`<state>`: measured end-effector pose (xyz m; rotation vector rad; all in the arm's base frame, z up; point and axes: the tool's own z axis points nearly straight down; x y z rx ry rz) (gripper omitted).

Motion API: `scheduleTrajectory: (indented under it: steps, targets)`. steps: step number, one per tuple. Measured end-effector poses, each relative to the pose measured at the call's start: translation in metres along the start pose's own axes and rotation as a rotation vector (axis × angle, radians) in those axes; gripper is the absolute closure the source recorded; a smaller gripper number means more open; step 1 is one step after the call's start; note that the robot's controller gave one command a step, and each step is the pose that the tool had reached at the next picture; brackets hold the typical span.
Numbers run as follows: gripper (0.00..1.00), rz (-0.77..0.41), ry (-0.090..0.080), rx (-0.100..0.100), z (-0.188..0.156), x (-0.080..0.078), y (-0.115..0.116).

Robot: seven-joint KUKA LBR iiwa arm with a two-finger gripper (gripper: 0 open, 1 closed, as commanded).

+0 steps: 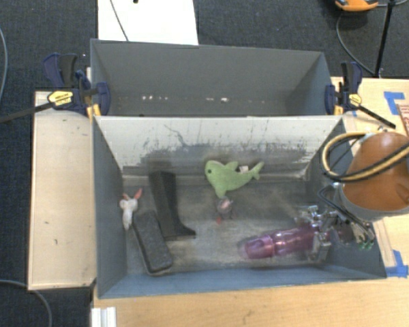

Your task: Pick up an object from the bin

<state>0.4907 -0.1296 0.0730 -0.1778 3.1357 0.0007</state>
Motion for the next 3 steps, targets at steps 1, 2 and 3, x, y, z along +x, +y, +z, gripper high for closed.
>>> scheduleTrajectory:
  steps: [1,2,3]
  targets:
    - [1.0,-0.026,0.004,-0.002,-0.047,0.003,-0.004]
    - [1.0,-0.029,-0.003,0.001,-0.105,0.002,-0.006]
    - [1.0,-0.007,0.004,-0.002,-0.16,0.008,0.004]
